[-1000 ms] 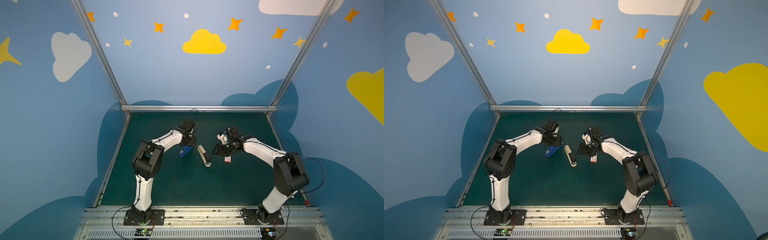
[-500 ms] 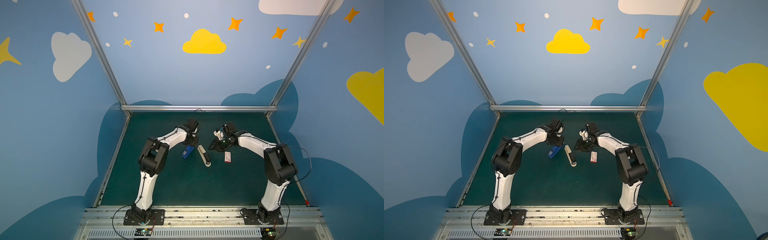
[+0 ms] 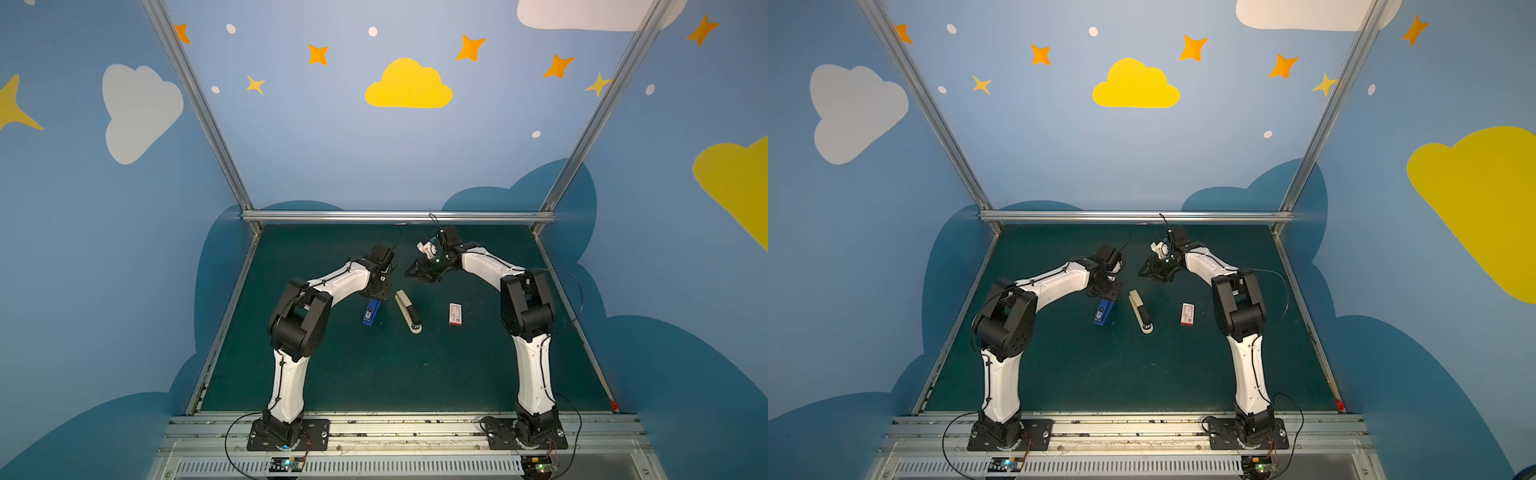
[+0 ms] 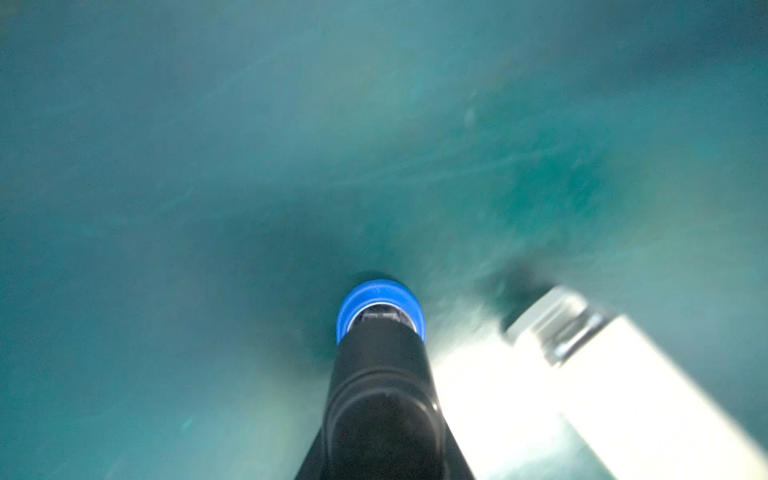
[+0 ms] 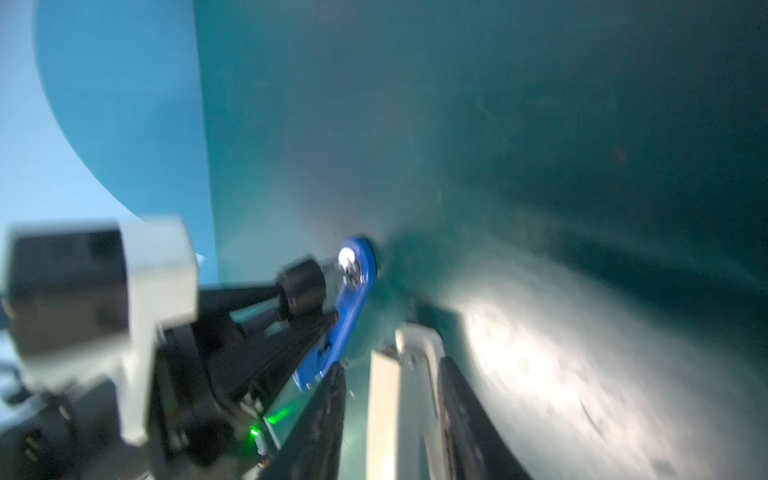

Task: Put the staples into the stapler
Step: 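Grasp the blue stapler base with the left gripper while the right gripper grips its top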

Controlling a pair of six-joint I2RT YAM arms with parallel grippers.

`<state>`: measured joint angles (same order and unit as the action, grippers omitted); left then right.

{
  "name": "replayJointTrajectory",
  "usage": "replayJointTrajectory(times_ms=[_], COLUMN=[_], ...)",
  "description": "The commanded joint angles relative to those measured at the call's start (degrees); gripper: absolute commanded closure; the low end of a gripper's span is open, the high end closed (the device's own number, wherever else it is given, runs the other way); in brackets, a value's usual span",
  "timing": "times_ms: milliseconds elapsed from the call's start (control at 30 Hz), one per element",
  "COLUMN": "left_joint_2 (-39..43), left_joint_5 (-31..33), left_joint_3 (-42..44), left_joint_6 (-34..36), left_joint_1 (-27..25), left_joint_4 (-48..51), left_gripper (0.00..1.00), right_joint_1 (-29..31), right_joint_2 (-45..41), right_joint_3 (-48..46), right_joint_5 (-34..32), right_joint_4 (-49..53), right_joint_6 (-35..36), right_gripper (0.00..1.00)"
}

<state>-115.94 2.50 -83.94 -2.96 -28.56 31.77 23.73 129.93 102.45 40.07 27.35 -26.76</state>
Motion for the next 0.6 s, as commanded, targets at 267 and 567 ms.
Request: replayJointTrajectory(times_ms=[267, 567], left_joint_2=[12.8, 14.9], left_joint_5=[1.9, -1.4], left_joint_3=[11.3, 12.0], left_joint_6=[0.6, 0.5], left_joint_1=[2.4, 2.9], left_joint_4=[-9.9, -10.8], left_gripper=[0.96, 0.96], right_joint_1=[2.6, 4.7], right_joint_2=[14.1, 15.8], right_joint_3=[16.0, 16.9], right_joint_5=[15.4, 22.3], right_joint_4=[2.7, -0.7], right_joint_6=[-0.8, -1.8], right_gripper=[0.63, 0.6])
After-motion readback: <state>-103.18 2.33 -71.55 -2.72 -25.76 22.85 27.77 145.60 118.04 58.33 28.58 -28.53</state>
